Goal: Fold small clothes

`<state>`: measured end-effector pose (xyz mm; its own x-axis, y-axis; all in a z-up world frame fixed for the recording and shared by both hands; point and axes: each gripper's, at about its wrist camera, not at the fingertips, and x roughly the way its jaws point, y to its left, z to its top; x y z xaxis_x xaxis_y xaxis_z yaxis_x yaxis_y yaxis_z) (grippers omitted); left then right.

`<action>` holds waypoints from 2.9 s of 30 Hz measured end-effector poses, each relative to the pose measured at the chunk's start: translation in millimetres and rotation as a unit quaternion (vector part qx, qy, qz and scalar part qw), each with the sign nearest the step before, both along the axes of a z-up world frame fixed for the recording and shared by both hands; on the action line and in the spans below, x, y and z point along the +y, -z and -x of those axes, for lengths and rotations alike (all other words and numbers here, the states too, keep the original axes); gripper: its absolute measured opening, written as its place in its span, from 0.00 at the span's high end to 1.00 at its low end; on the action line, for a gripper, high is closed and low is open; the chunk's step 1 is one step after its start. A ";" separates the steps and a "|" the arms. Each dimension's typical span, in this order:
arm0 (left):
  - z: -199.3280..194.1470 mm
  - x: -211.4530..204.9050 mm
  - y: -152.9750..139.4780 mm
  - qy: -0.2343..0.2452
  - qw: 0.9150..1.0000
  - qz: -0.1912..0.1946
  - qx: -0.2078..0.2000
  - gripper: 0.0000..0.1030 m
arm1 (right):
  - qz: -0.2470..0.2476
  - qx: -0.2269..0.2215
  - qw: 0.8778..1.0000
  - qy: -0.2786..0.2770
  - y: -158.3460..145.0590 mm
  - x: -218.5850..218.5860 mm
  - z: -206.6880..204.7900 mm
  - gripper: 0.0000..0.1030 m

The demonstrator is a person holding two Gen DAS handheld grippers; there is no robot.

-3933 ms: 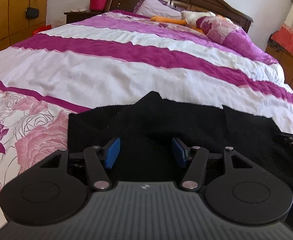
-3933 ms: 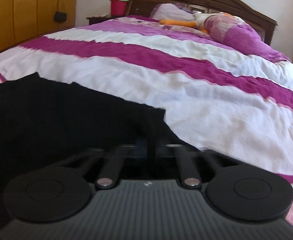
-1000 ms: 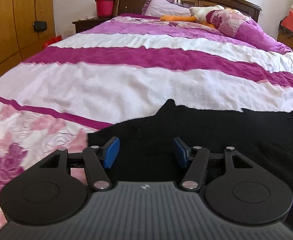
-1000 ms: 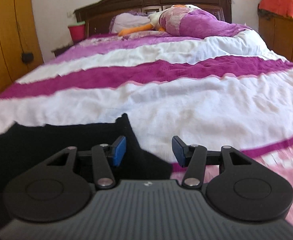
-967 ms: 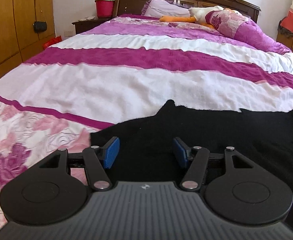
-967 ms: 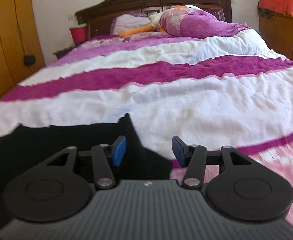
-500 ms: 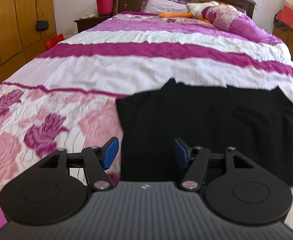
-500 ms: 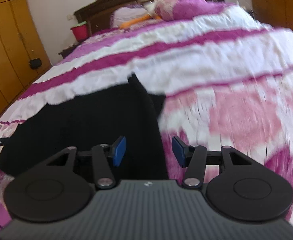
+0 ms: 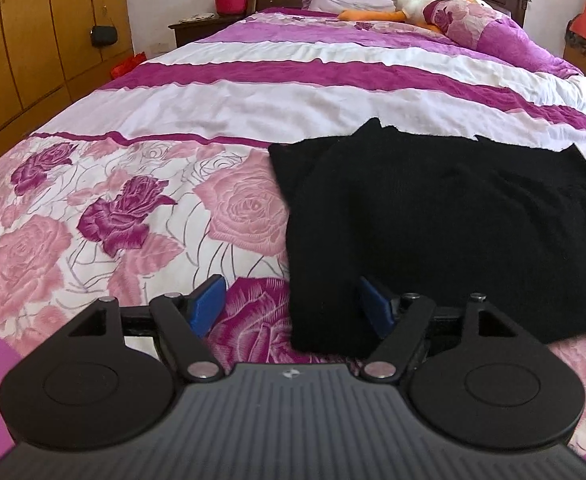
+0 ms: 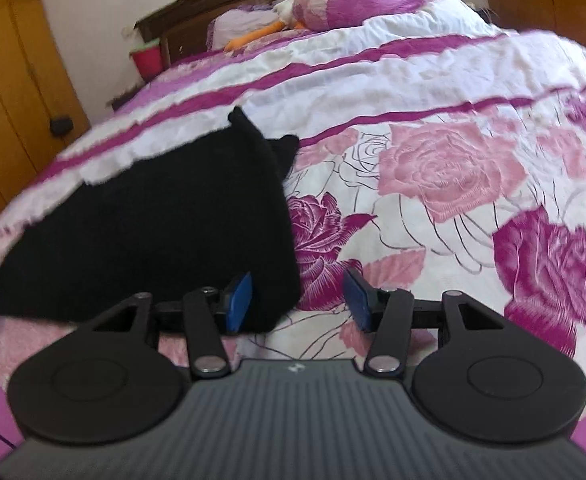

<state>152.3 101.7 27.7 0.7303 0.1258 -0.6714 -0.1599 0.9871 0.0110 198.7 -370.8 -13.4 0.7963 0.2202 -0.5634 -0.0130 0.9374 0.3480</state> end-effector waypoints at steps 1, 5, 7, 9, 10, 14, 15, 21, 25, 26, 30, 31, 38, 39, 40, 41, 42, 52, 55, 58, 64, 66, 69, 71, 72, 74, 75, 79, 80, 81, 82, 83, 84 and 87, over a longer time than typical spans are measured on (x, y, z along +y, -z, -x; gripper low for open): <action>3.1 -0.2 -1.9 0.000 1.000 0.003 0.000 0.25 | -0.028 0.000 1.000 0.007 0.9 -5.5 1.9 0.47; 11.4 -3.4 -6.8 0.004 1.000 0.018 0.004 0.25 | -0.142 0.001 0.990 0.025 4.2 -21.4 13.6 0.42; 11.5 -6.8 -8.2 0.003 1.000 0.021 0.009 0.25 | -0.178 0.012 0.984 0.024 6.2 -22.7 14.1 0.41; 9.0 -10.0 -7.2 0.007 1.000 0.026 0.014 0.25 | -0.208 0.025 0.978 0.019 9.4 -20.2 10.4 0.41; 7.1 -11.3 -6.0 0.009 0.999 0.030 0.018 0.25 | -0.214 0.025 0.976 0.018 10.3 -17.2 9.1 0.41; 0.6 -14.6 1.4 0.007 0.999 0.034 0.032 0.25 | -0.221 0.013 0.975 0.030 15.9 -2.1 -0.9 0.41; -1.0 -15.2 2.8 0.006 0.999 0.033 0.036 0.25 | -0.224 0.011 0.974 0.028 18.1 2.4 -5.0 0.41; -5.5 -13.6 6.9 0.005 0.998 0.037 0.041 0.24 | -0.235 -0.007 0.972 0.030 24.3 18.2 -32.1 0.41; -6.6 -13.9 8.8 0.005 0.998 0.037 0.042 0.23 | -0.251 -0.025 0.967 0.045 29.8 19.7 -46.7 0.43; -7.0 -14.0 8.7 0.005 0.998 0.037 0.042 0.23 | -0.251 -0.028 0.966 0.046 31.0 19.8 -49.4 0.43; -7.7 -13.4 9.0 0.006 0.998 0.037 0.042 0.23 | -0.241 -0.036 0.969 0.045 33.3 22.6 -58.1 0.44; -7.8 -13.2 9.1 0.006 0.998 0.038 0.042 0.23 | -0.238 -0.038 0.969 0.045 33.6 23.1 -59.2 0.44; -7.8 -13.3 9.2 0.006 0.998 0.038 0.042 0.22 | -0.238 -0.045 0.969 0.048 36.2 23.8 -65.3 0.45; -7.9 -13.3 9.1 0.006 0.998 0.038 0.042 0.22 | -0.240 -0.046 0.968 0.050 36.6 23.6 -66.0 0.45; -8.1 -13.2 9.3 0.006 0.998 0.039 0.041 0.22 | -0.243 -0.047 0.967 0.054 36.7 23.9 -67.6 0.45; -7.9 -13.1 9.6 0.006 0.998 0.038 0.041 0.22 | -0.245 -0.049 0.966 0.058 36.7 24.0 -67.7 0.45; -8.0 -13.2 9.5 0.006 0.998 0.038 0.041 0.22 | -0.245 -0.051 0.966 0.061 36.5 24.9 -67.7 0.45; -7.8 -13.1 9.2 0.007 0.998 0.040 0.042 0.21 | -0.221 -0.059 0.969 0.089 42.0 27.8 -64.8 0.87; -7.8 -12.6 9.3 0.007 0.998 0.039 0.041 0.21 | -0.228 -0.061 0.968 0.084 42.6 27.0 -65.3 0.87; -7.8 -12.1 9.2 0.006 0.998 0.040 0.041 0.21 | -0.236 -0.060 0.967 0.077 43.2 25.1 -64.2 0.86; -7.6 -11.7 9.3 0.006 0.998 0.041 0.041 0.21 | -0.219 -0.063 0.971 0.078 42.3 28.6 -62.3 0.85; -7.7 -11.7 9.3 0.006 0.998 0.040 0.041 0.21 | -0.217 -0.064 0.971 0.079 42.7 29.6 -62.4 0.85; -7.9 -11.8 9.4 0.006 0.998 0.040 0.041 0.21 | -0.218 -0.066 0.971 0.078 44.0 29.6 -62.2 0.86; -8.0 -11.8 9.4 0.006 0.998 0.040 0.041 0.20 | -0.217 -0.068 0.971 0.077 44.5 30.1 -61.8 0.86; -8.3 -11.6 9.5 0.005 0.998 0.040 0.041 0.19 | -0.215 -0.068 0.971 0.077 44.6 30.5 -61.7 0.86; -8.4 -10.8 10.2 -0.001 0.998 0.039 0.042 0.14 | -0.210 -0.069 0.972 0.075 44.0 31.6 -61.1 0.86; -8.3 -10.4 10.7 -0.004 0.998 0.040 0.042 0.13 | -0.207 -0.069 0.973 0.074 43.2 32.1 -61.0 0.86; -7.1 -10.8 9.3 -0.012 0.998 0.036 0.043 0.12 | -0.204 -0.074 0.973 0.074 39.2 32.9 -59.4 0.86; -6.7 -11.7 8.4 -0.012 0.998 0.034 0.043 0.12 | -0.204 -0.076 0.973 0.074 37.9 32.7 -58.9 0.86; -6.1 -12.2 7.2 -0.012 0.998 0.031 0.045 0.12 | -0.206 -0.078 0.973 0.076 36.8 32.5 -57.9 0.87; -5.4 -12.7 6.1 -0.011 0.998 0.030 0.046 0.12 | -0.208 -0.079 0.972 0.077 35.4 32.1 -57.2 0.87; -4.6 -12.4 5.1 -0.011 0.998 0.031 0.047 0.12 | -0.211 -0.079 0.971 0.077 34.1 31.8 -56.7 0.87; -4.1 -11.7 4.2 -0.009 0.998 0.034 0.051 0.12 | -0.216 -0.078 0.970 0.077 32.5 31.2 -56.1 0.87; -1.8 -11.3 2.9 -0.001 0.998 0.043 0.054 0.12 | -0.229 -0.079 0.968 0.071 26.6 30.0 -54.3 0.87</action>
<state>154.0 90.4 24.8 0.6530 0.0667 -0.7544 -0.1653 0.9847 -0.0560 253.0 -340.8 -40.1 0.9051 0.3000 -0.3013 0.0178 0.6812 0.7319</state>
